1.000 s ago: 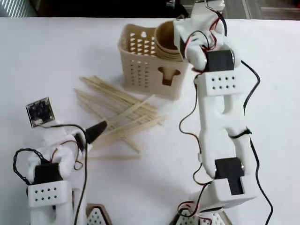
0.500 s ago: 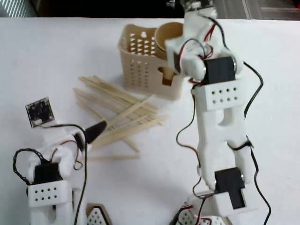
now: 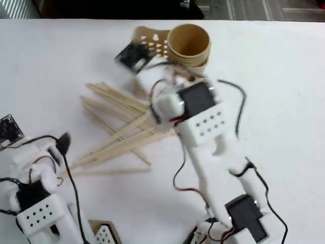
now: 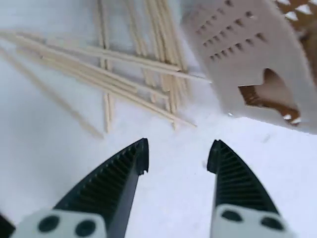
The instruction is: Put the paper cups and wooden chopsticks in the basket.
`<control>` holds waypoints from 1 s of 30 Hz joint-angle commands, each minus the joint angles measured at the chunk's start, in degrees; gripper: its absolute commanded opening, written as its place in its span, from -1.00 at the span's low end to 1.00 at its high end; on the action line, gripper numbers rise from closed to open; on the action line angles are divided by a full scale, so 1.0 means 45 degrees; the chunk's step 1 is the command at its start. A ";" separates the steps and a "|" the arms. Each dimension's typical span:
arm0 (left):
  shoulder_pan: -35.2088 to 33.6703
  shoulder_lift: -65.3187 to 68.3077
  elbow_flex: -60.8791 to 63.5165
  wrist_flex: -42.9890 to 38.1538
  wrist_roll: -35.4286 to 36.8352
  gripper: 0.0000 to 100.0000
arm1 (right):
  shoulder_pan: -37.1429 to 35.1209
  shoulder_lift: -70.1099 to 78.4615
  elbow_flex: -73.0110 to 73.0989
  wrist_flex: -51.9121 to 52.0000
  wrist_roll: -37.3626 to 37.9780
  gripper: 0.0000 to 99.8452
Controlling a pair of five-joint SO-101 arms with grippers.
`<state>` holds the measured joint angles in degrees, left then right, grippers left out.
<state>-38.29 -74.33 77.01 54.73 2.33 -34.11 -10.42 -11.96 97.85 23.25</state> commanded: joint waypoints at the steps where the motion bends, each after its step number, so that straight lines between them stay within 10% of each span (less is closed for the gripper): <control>1: -0.0557 -0.0361 -0.0176 -0.0781 -0.0723 -0.39 | -0.1162 -0.0225 0.0996 -0.0889 0.0664 -0.59; 17: -0.0576 -0.0361 -0.0137 -0.0801 -0.0781 -0.40 | -0.2256 0.6632 -0.0781 -0.3683 0.6681 -0.58; 30: -0.0576 -0.0361 0.0020 -0.0879 -0.0801 -0.40 | -0.2589 1.1927 -0.5470 -0.3624 0.6916 -0.59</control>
<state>-40.40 -74.33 77.54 52.09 -0.66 -45.54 41.89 -31.21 81.05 53.67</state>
